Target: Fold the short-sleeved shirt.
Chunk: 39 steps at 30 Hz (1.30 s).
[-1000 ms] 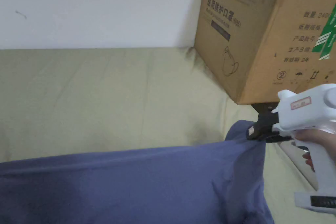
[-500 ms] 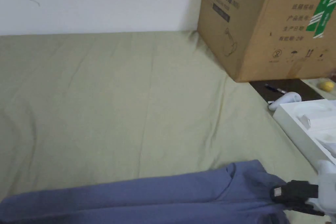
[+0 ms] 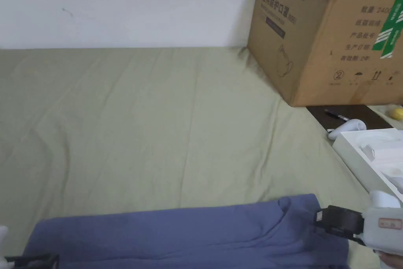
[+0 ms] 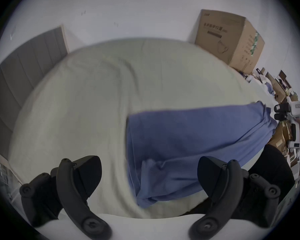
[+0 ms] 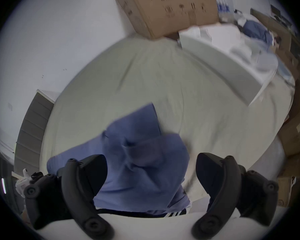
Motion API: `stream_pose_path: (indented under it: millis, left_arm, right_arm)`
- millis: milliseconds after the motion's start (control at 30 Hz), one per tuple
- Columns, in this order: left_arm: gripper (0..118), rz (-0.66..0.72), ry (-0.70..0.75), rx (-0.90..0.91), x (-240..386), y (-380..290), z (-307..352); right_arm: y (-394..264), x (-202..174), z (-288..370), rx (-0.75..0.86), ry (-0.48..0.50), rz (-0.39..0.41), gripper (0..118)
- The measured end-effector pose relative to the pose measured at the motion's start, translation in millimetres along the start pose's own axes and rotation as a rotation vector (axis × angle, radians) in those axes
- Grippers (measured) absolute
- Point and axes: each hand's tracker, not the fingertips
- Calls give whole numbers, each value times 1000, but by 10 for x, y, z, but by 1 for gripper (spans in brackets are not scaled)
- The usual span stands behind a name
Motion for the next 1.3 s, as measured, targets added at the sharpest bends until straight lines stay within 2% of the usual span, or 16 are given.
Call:
stream_pose_path:
  millis: [100, 233, 267, 333, 367, 433, 467, 533, 567, 600, 667, 967, 1067, 1167, 1233, 1300]
  left_arm:
    - [112, 27, -63, 114, 51, 231, 441]
    - [111, 57, -134, 326, 417, 531, 1172]
    - [110, 56, -135, 394, 520, 552, 1296]
    - [99, 54, -132, 520, 567, 526, 1400]
    - [76, 50, -128, 570, 653, 529, 1459]
    - [4, 45, -158, 659, 861, 509, 1579]
    - [0, 23, -153, 693, 925, 487, 1574]
    - [0, -26, 7, 739, 1075, 422, 1548]
    - [0, -43, 11, 746, 1195, 393, 1587]
    - [0, -41, 5, 779, 1243, 338, 1614]
    - [0, -17, 43, 835, 1320, 218, 1666]
    - [0, 24, 127, 853, 1309, 104, 1616]
    - [0, 133, 1, 704, 948, 294, 1593]
    - [0, 307, -155, 320, 269, 600, 1236]
    - [0, 473, -393, 34, -253, 641, 819]
    - [1, 623, -567, -50, -637, 470, 438]
  right_arm:
    - [86, -320, 533, 119, 61, 56, 109]
    - [42, -1022, 1370, 365, 194, 232, 114]
    - [9, -1224, 1430, 375, 272, 325, 113]
    - [-154, -1552, 1658, 520, 288, 371, 101]
    - [-236, -1674, 1727, 577, 304, 378, 84]
    - [-395, -1775, 1722, 680, 286, 331, 43]
    - [-478, -1831, 1730, 726, 286, 327, 25]
    - [-730, -1980, 1733, 872, 226, 367, 19]
    - [-836, -2018, 1716, 938, 205, 388, 2]
    - [-926, -2033, 1687, 996, 189, 410, 0]
    - [-986, -2049, 1581, 957, 138, 441, 0]
    - [-959, -1920, 1464, 873, 152, 380, 0]
    - [-948, -1926, 1506, 851, 168, 382, 0]
    - [-948, -1935, 1513, 828, 174, 432, 0]
    - [-971, -1960, 1480, 799, 187, 461, 0]
    - [-987, -1994, 1399, 750, 204, 478, 0]
